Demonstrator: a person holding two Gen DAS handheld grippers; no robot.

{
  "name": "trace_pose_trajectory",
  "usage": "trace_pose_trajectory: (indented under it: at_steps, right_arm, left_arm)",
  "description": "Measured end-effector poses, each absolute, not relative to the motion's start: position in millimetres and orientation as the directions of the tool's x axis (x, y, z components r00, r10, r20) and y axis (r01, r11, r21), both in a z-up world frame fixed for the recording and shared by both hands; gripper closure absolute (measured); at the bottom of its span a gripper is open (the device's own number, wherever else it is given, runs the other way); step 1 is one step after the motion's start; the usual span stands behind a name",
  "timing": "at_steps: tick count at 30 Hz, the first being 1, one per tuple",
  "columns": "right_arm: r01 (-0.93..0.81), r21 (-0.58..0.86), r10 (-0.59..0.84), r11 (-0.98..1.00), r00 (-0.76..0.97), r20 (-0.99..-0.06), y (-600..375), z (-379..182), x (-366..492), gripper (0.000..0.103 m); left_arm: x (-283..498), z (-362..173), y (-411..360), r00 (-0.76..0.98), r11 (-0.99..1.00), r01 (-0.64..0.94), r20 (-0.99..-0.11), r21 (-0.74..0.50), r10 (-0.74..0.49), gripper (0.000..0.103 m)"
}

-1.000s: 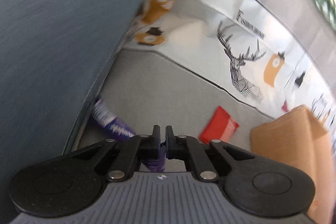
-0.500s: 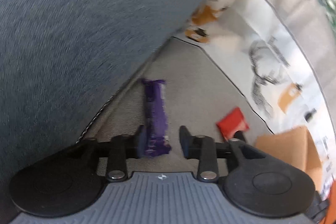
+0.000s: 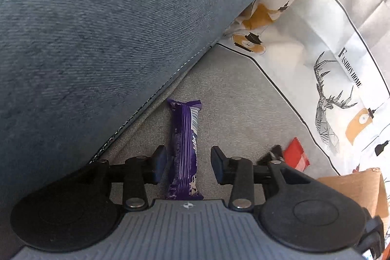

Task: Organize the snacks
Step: 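Close right gripper on red packet while left gripper grasps purple chocolate bar, then lift the red packet and purple bar in both grippers over the box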

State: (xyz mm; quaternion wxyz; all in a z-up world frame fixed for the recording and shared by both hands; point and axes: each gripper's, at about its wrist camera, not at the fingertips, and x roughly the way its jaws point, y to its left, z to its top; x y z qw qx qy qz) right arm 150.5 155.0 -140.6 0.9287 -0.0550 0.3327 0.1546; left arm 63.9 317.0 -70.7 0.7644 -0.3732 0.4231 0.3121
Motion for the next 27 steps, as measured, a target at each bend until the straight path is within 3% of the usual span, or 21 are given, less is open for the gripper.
trace_pose_trajectory:
  at_steps: [2,3,11,22,27]
  right_arm:
    - [-0.326,-0.006,0.252,0.945,0.743,-0.620,154.5,-139.4,147.8,0.058]
    - [-0.329,-0.008,0.254,0.944,0.745,-0.617,154.4,-139.1,146.7,0.060]
    - [-0.341,-0.002,0.273,0.940,0.757,-0.593,139.8,-125.7,127.8,0.061]
    - [-0.394,0.106,0.372,0.913,0.696,-0.614,108.9,-57.6,81.5,0.061]
    - [-0.444,0.155,0.449,0.882,0.695,-0.562,80.9,1.2,79.7,0.061]
  left_arm:
    - [64.4,-71.3,317.1,0.444,0.528,-0.793,-0.882,-0.304,0.159,0.060]
    - [64.3,-71.1,317.2,0.444,0.530,-0.792,-0.882,-0.303,0.158,0.060]
    - [67.2,-74.4,319.6,0.453,0.547,-0.775,-0.882,-0.316,0.131,0.087]
    - [63.1,-64.7,316.3,0.508,0.576,-0.729,-0.856,-0.369,0.095,0.089]
    - [60.3,-57.8,310.8,0.541,0.586,-0.705,-0.837,-0.400,0.079,0.090]
